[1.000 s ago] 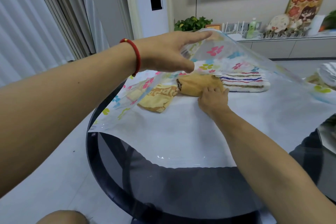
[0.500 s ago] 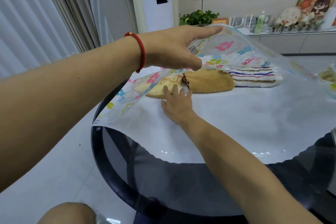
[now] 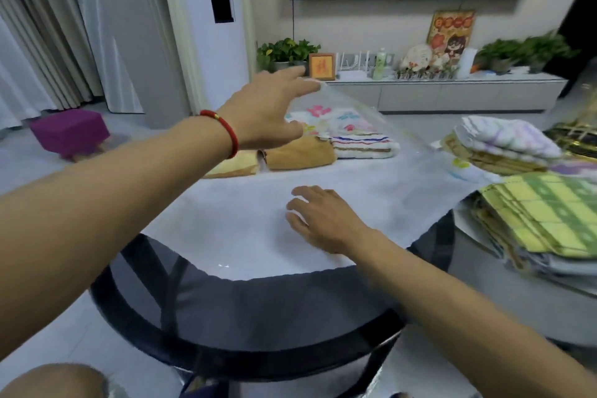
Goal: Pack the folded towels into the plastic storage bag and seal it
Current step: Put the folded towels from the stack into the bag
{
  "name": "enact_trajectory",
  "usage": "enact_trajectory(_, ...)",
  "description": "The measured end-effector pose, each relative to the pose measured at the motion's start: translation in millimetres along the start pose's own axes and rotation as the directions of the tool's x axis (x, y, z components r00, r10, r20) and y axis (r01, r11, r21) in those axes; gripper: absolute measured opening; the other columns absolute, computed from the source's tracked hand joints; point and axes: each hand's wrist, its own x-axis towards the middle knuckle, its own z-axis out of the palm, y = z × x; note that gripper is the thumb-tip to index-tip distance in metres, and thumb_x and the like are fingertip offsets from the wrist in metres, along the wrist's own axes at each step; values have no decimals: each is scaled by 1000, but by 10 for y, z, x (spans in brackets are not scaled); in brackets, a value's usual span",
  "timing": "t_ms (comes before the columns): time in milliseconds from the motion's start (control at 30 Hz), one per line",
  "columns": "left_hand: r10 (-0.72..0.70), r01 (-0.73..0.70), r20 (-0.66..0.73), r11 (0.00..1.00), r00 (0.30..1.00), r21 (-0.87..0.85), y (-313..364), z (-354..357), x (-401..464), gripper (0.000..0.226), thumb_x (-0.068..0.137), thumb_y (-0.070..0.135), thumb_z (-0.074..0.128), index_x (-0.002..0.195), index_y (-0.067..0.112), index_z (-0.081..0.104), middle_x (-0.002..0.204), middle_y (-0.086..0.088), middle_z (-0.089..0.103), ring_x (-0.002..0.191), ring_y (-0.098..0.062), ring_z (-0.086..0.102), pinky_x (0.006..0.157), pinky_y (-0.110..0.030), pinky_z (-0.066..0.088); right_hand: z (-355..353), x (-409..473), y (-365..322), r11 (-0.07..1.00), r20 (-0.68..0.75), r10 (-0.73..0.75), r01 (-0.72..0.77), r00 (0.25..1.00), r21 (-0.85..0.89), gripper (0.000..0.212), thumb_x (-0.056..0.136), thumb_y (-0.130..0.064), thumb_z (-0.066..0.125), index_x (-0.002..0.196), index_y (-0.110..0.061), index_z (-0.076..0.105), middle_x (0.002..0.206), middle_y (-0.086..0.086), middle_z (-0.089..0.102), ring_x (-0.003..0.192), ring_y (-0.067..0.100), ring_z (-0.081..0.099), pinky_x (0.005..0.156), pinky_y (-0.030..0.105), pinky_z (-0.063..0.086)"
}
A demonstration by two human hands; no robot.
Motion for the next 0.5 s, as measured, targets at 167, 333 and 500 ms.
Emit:
enact_trajectory(167,116,-109,-5,945,993,307,329,168,157,56,80,52,60,133,35,57,157,-2,32,126,-35,39,88,-51,44,-636,-1291,903,977,-118,206,-212,971,-39,22,99,-31,54,100,-18,72,102,0,65,92,24,65,71,41,54)
enact_trajectory(333,149,-143,3,948,989,284,545,332,273,56,78,63,55,127,38,62,152,-1,42,123,-35,45,84,-49,49,-963,-2168,1827,824,-426,550,-551,718,136,24,89,-28,56,77,-11,68,78,5,61,72,29,59,61,39,47)
enact_trajectory(500,82,-82,43,997,996,-4,558,399,272,67,67,73,54,126,42,60,147,1,48,128,-31,48,102,-52,44,-1031,-2423,2652,473,-194,864,-881,465,-7,40,98,-43,59,133,-24,64,147,22,50,136,43,43,109,52,39)
